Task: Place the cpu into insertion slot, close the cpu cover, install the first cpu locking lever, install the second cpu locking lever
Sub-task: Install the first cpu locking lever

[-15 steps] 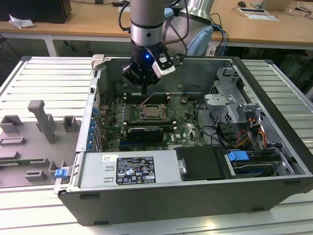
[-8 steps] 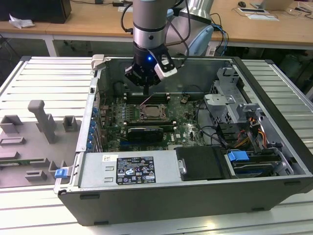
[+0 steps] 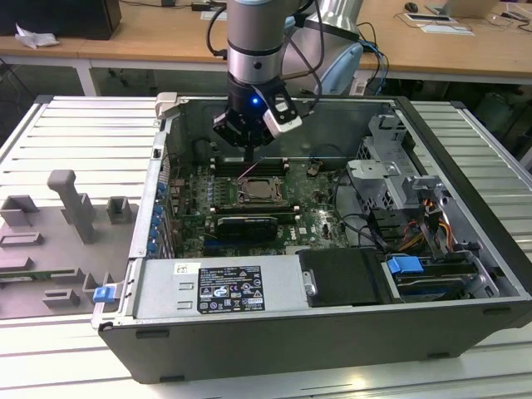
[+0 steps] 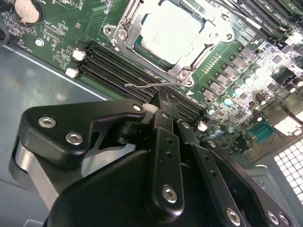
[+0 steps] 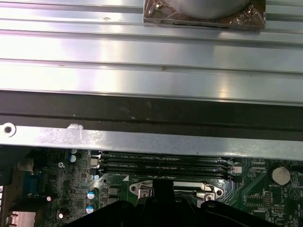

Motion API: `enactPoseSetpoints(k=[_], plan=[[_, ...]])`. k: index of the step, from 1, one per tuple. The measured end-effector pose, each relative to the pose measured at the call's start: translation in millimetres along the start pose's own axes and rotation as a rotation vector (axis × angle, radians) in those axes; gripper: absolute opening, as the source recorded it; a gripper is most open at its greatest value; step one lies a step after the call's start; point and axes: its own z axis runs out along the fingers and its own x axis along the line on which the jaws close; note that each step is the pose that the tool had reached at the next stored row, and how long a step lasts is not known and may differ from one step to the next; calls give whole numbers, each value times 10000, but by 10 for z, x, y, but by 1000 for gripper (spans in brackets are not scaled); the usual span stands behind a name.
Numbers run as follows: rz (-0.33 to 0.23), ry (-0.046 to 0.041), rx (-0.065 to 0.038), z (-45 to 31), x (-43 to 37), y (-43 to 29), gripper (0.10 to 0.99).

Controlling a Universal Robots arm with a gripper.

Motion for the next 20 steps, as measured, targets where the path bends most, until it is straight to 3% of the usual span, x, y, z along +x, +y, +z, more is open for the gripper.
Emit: enactPoseSetpoints(k=[7, 20], plan=[[-1, -1, -1, 7, -16, -1, 106], [0, 0, 0, 57, -182, -12, 106]])
